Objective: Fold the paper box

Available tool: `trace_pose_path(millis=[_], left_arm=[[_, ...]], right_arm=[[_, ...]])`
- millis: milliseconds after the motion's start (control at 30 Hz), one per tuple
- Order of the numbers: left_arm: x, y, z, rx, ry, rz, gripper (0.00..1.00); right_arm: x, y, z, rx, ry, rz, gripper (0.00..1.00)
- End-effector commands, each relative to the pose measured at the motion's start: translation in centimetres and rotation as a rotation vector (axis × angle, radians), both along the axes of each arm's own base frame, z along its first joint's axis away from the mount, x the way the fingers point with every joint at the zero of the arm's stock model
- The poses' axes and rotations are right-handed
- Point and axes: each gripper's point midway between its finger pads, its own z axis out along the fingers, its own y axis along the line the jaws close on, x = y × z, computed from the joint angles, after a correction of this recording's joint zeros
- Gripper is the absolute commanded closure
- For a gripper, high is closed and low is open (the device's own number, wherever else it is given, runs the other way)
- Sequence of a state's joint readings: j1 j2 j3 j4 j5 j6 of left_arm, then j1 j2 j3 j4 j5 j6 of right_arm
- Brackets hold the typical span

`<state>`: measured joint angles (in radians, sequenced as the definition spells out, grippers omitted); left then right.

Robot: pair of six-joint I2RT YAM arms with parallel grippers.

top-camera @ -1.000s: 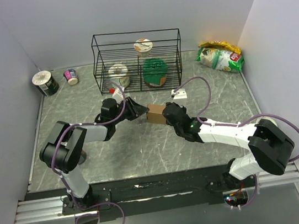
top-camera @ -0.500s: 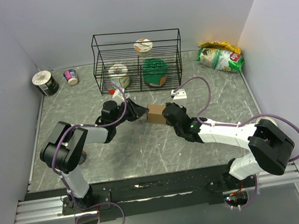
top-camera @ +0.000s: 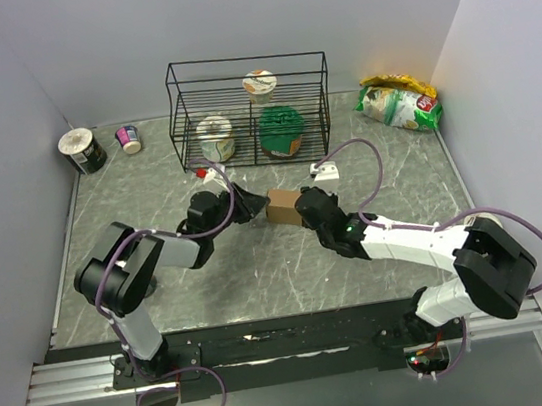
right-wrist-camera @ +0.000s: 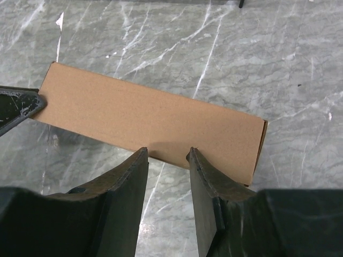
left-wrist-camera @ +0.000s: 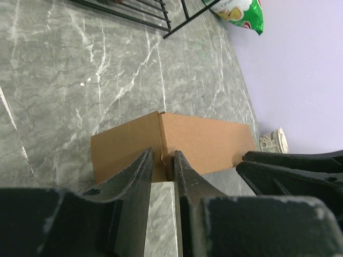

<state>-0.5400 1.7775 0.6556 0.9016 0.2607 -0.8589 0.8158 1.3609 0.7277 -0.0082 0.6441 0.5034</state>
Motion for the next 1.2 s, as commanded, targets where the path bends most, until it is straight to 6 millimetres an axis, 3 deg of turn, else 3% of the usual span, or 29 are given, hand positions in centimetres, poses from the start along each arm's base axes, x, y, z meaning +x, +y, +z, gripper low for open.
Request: trace_pose_path(millis=[0,467,567,733,833,900,1167], left_arm=[[-6.3,4.2,-13.1,0.342,0.331,0.018,0.99],[-5.9,3.8,-12.9,0.392,0.287,0.008,0.99],[-5.5,3.4,-12.2,0.403,0.262,-0.001,0.99],[-4.9,3.2,-11.4,0.451,0.243,-0.003,0.99],[-4.7,3.2,-11.2,0.461,0.243,-0.001,0.99],[-4.7,3.1,-11.0,0.461,0.238,-0.001,0.99],[-4.6,2.9,-10.7,0.463,0.235,-0.007,0.99]], right_arm=[[-1.6,-1.3,-1.0,-0.070,0.065,0.014,0.55],[-1.6,-2.2,0.4,0.041,0.058,0.064,0.51],[-1.8,-1.1,3.1,0.103,0.019,0.143,0.47],[-1.9,-1.6,7.4,0.253,0.001,0.189,0.27],[-1.5,-3.4,7.2,0.346,0.027,0.175,0.21],[-1.4,-4.8,5.8,0.398,0.068,0.160,0.21],[-0.9,-5.7,2.5,0.593,0.142,0.158,0.27]])
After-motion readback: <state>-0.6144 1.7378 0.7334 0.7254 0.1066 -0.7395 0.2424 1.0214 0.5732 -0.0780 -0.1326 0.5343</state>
